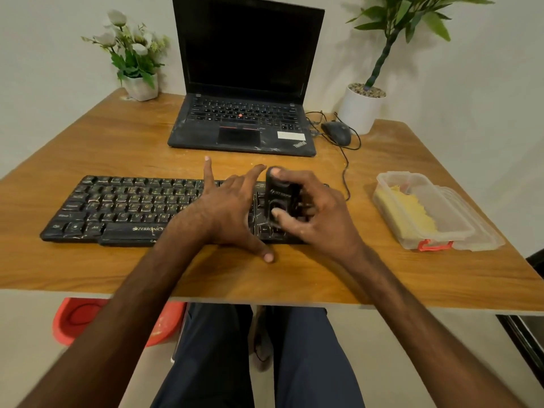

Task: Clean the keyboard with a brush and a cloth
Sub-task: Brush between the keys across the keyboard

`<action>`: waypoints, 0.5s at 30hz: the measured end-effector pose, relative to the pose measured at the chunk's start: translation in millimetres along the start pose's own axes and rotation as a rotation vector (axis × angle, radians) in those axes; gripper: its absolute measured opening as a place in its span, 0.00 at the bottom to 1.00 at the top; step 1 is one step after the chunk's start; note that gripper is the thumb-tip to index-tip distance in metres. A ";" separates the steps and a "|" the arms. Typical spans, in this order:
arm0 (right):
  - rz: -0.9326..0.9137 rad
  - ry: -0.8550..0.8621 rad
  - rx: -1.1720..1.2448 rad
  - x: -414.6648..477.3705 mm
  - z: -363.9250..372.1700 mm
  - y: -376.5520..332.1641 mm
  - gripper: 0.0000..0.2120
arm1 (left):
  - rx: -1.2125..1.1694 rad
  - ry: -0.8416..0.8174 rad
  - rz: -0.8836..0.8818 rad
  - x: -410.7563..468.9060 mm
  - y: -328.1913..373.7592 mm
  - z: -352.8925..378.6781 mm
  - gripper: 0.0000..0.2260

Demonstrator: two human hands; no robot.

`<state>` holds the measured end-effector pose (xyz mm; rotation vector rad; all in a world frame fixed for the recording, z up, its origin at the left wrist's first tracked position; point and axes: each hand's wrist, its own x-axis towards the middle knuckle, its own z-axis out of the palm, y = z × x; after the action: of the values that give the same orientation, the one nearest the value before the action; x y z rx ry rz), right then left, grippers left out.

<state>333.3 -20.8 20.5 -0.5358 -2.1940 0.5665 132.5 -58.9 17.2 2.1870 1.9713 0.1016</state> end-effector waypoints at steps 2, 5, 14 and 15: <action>0.066 0.051 0.006 4.3 -5.3 7.1 0.28 | -0.004 0.007 -0.024 -2.3 2.7 -0.6 0.71; 0.026 -0.016 0.040 -7.0 2.7 -5.3 0.29 | -0.014 0.019 0.005 -0.5 -0.8 1.5 0.71; 0.023 -0.031 0.063 3.2 7.8 -3.0 0.28 | -0.027 0.032 0.015 0.1 -3.6 4.9 0.71; -0.011 -0.068 0.043 1.2 9.7 -5.6 0.28 | -0.020 0.028 0.029 0.5 -4.8 5.6 0.71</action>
<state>323.9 -26.8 18.6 -0.4875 -2.2419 0.6331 128.9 -58.6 10.8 2.2136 1.9456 0.1567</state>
